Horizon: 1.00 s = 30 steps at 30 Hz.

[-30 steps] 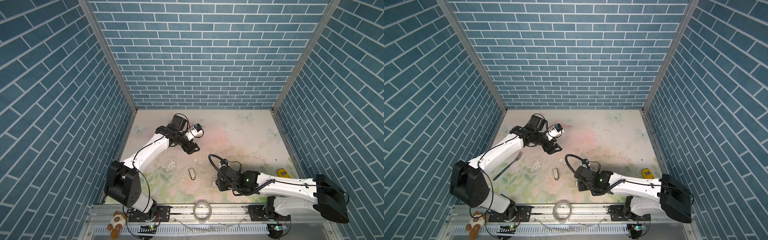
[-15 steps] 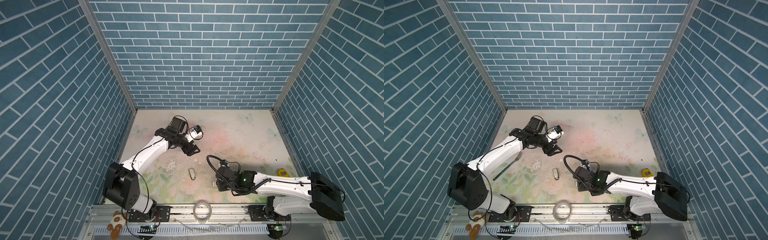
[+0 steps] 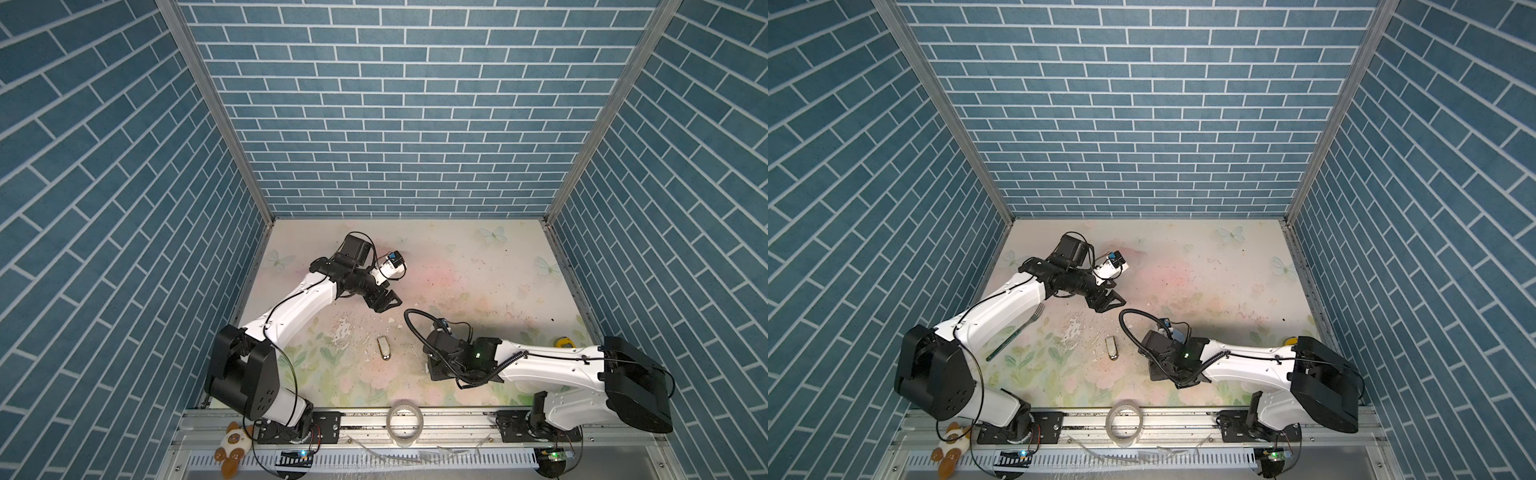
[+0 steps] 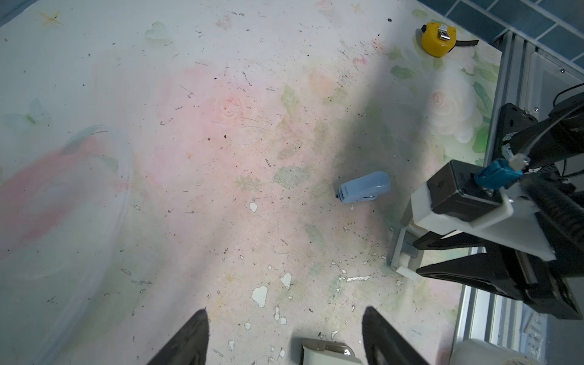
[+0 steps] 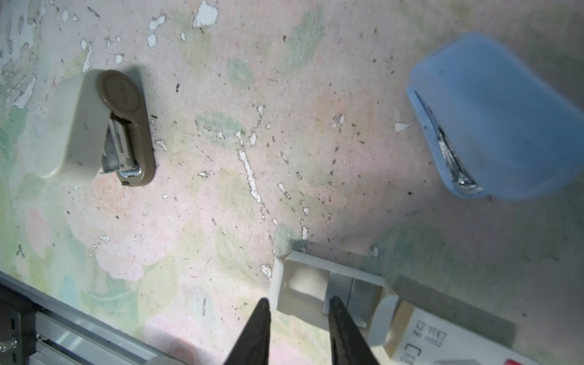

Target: Load the staples into the stapler

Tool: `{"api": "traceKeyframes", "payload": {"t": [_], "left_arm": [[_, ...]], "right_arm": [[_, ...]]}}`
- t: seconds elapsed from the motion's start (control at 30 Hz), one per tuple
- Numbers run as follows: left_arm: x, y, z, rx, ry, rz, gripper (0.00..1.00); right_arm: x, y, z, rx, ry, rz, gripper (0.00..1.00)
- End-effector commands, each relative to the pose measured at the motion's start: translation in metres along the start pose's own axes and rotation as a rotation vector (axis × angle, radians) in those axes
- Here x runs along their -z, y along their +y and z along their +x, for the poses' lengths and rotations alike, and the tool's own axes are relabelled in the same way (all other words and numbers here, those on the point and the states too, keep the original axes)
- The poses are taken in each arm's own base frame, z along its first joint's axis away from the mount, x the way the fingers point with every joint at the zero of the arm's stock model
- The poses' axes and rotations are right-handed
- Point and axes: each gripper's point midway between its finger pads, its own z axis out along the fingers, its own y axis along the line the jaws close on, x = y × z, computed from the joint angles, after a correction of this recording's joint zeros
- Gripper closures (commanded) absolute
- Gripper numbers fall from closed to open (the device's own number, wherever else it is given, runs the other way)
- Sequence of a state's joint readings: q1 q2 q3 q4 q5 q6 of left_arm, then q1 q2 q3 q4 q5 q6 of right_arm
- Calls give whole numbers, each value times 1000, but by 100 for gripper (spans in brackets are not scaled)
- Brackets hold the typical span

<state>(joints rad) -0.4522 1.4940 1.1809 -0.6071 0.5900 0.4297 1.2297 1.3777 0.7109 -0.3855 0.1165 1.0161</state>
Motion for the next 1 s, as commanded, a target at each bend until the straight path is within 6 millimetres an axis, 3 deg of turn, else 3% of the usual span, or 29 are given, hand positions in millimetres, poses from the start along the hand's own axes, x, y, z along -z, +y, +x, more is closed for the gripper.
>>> {"api": "traceKeyframes", "payload": {"t": [0.0, 0.77, 0.97], "left_arm": [[4, -9, -1, -21, -20, 21, 23], [2, -19, -3, -38, -32, 48, 23], [5, -30, -6, -81, -44, 98, 23]], "right_arm": [[-1, -6, 3, -3, 20, 43, 67], [-9, -15, 9, -17, 45, 89, 67], [7, -6, -6, 1, -16, 63, 67]]}}
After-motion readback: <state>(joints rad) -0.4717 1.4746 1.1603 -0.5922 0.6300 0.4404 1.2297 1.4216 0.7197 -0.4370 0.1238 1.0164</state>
